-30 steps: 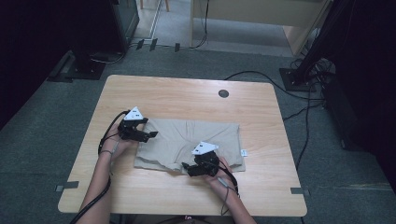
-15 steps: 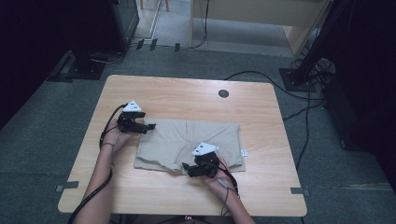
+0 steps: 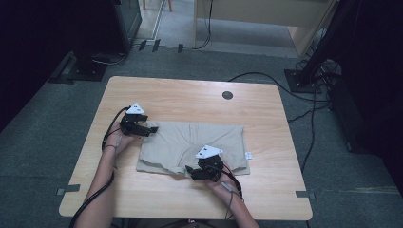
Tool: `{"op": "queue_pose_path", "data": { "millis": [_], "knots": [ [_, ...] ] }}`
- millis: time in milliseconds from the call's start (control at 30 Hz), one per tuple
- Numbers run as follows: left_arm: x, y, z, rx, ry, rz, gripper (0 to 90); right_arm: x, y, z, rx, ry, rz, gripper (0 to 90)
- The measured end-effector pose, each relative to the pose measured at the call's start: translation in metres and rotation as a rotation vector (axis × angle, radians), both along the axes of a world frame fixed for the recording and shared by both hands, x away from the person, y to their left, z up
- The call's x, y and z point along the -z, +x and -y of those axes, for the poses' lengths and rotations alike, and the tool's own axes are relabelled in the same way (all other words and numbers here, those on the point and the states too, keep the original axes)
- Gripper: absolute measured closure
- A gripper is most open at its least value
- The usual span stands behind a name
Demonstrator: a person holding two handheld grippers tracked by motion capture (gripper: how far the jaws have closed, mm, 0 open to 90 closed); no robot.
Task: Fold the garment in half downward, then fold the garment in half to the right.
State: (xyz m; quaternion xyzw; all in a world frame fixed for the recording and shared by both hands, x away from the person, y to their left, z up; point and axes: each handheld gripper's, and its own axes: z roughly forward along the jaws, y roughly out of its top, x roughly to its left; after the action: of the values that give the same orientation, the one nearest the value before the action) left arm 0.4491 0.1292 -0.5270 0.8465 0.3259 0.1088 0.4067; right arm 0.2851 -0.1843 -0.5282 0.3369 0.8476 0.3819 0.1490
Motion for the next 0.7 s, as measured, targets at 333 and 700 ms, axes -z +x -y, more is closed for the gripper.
{"op": "queue_pose_path", "data": {
  "millis": [333,700],
  "knots": [
    [0.0003,-0.0039,0.0040,-0.005,0.037,0.026,21.4,0.0000,-0.0001,0.0002,0.002,0.002,0.000,21.1],
    [0.0005,-0.0069,0.0060,-0.017,0.054,0.037,21.4,-0.0048,-0.0019,0.0007,0.050,0.042,-0.005,23.8]
  ]
}}
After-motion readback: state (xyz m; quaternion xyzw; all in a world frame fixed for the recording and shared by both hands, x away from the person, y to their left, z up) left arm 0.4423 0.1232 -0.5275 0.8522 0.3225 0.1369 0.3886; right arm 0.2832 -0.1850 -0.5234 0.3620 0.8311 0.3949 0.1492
